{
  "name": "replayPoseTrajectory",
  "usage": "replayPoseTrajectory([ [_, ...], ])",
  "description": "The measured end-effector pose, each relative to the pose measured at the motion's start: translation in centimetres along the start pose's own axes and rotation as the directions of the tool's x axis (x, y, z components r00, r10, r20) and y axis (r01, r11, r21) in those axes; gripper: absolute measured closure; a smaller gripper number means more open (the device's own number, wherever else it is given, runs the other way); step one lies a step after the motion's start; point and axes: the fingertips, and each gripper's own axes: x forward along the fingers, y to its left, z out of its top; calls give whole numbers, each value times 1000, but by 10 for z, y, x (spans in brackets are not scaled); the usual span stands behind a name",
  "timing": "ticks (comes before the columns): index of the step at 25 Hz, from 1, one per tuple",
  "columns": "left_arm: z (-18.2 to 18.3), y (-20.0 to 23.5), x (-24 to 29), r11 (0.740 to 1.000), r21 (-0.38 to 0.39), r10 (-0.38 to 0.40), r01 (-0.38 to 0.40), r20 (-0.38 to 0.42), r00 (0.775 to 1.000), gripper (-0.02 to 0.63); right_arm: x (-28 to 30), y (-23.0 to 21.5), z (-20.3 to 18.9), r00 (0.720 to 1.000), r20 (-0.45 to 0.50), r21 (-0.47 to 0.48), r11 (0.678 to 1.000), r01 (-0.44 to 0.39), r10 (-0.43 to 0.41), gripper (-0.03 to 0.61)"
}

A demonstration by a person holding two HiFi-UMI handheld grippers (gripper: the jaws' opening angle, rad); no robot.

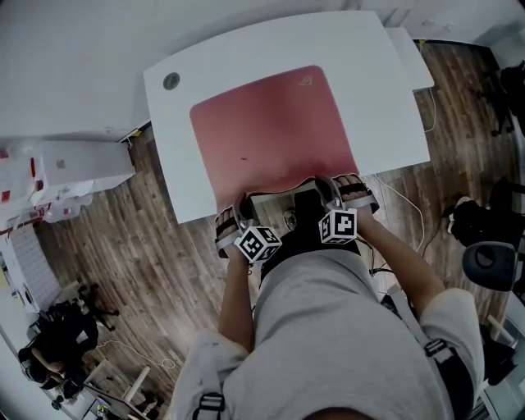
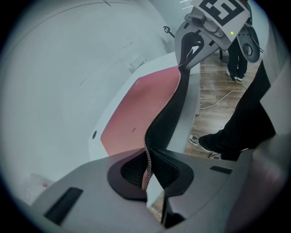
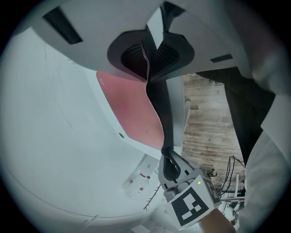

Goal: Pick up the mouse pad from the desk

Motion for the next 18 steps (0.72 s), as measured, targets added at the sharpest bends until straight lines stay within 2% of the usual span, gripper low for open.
replayPoseTrajectory([
  [5, 3, 16, 4, 998, -65, 2, -3, -6, 1000, 583, 6, -29, 9, 1000, 9, 22, 999, 28, -28, 526],
  [11, 20, 51, 10, 995, -81, 53, -52, 3, 999, 584, 15, -67, 17, 998, 32, 59, 997, 46, -48, 526],
  [18, 49, 102, 17, 979, -181, 104, -94, 50, 993, 585, 14, -116, 31, 994, 68, 130, 989, 75, -84, 528],
])
